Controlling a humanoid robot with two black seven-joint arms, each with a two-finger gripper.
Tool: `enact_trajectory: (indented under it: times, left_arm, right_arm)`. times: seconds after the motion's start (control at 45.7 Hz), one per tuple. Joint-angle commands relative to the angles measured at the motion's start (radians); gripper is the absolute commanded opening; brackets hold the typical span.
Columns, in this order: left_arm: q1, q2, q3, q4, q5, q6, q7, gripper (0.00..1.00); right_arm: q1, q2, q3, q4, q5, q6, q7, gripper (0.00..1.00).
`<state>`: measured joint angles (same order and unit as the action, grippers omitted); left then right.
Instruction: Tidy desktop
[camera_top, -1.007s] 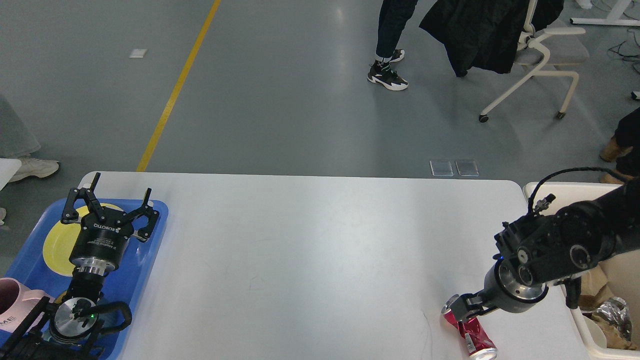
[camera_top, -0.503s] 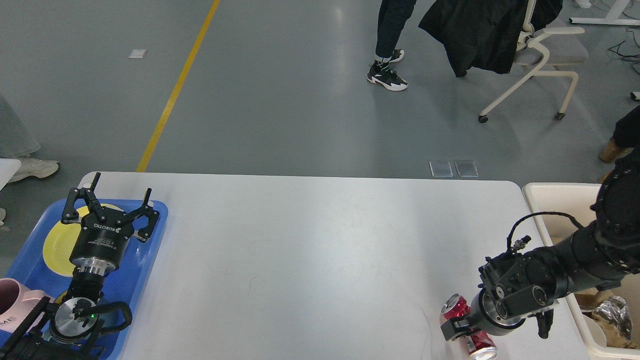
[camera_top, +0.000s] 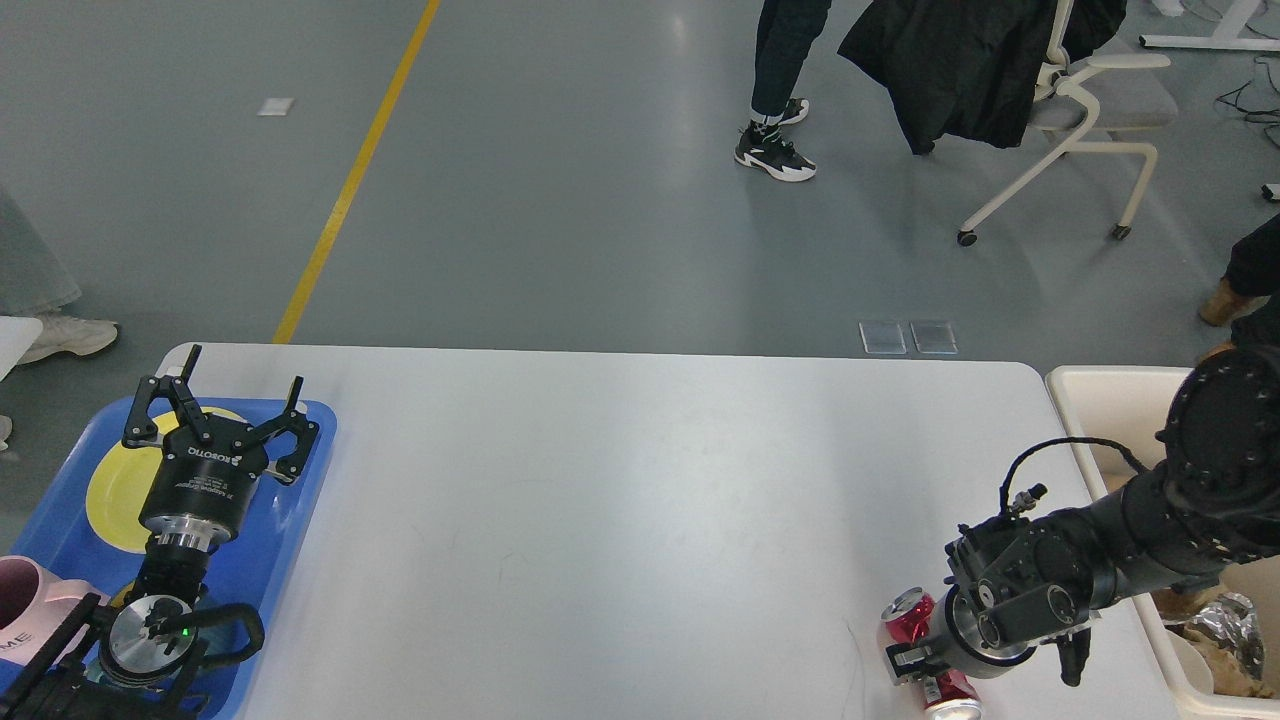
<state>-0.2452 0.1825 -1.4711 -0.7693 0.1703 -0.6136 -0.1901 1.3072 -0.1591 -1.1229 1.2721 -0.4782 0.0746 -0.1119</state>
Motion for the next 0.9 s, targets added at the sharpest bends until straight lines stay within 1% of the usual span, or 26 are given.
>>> enact_trajectory:
  times: [0.0, 0.109, 0.35, 0.482, 0.547, 0.613, 0.744, 0.832, 0.876]
  left_arm:
    - [0.000, 0.000, 0.000, -0.001, 0.000, 0.000, 0.000, 0.96]
    - [0.000, 0.000, 0.000, -0.001, 0.000, 0.000, 0.000, 0.96]
    - [0.000, 0.000, 0.000, 0.001, 0.000, 0.000, 0.001, 0.96]
    - [0.000, 0.000, 0.000, 0.001, 0.000, 0.000, 0.000, 0.96]
    - [0.000, 0.000, 0.000, -0.001, 0.000, 0.000, 0.001, 0.96]
    - [0.000, 0.000, 0.000, -0.001, 0.000, 0.000, 0.001, 0.96]
    - [0.000, 0.000, 0.000, -0.001, 0.000, 0.000, 0.001, 0.96]
    - [0.000, 0.000, 0.000, 0.001, 0.000, 0.000, 0.001, 0.96]
    - [0.000, 0.000, 0.000, -0.001, 0.000, 0.000, 0.001, 0.96]
  right_arm:
    - [0.000, 0.001, 0.000, 0.001, 0.004, -0.007, -0.002, 0.00]
    - [0.004, 0.001, 0.000, 0.003, 0.010, -0.024, -0.002, 0.00]
    - [0.012, -0.003, 0.000, 0.010, 0.012, -0.027, -0.002, 0.00]
    - [0.020, -0.010, 0.002, 0.012, 0.012, -0.010, -0.002, 0.00]
    - [0.044, -0.022, 0.000, 0.047, 0.012, -0.001, -0.002, 0.00]
    - [0.113, -0.062, -0.001, 0.117, 0.018, 0.024, -0.002, 0.00]
    - [0.343, -0.161, -0.034, 0.277, 0.078, 0.143, -0.002, 0.00]
    - [0.530, -0.174, -0.122, 0.364, 0.145, 0.217, 0.003, 0.00]
    - [0.625, -0.171, -0.168, 0.404, 0.186, 0.251, 0.014, 0.00]
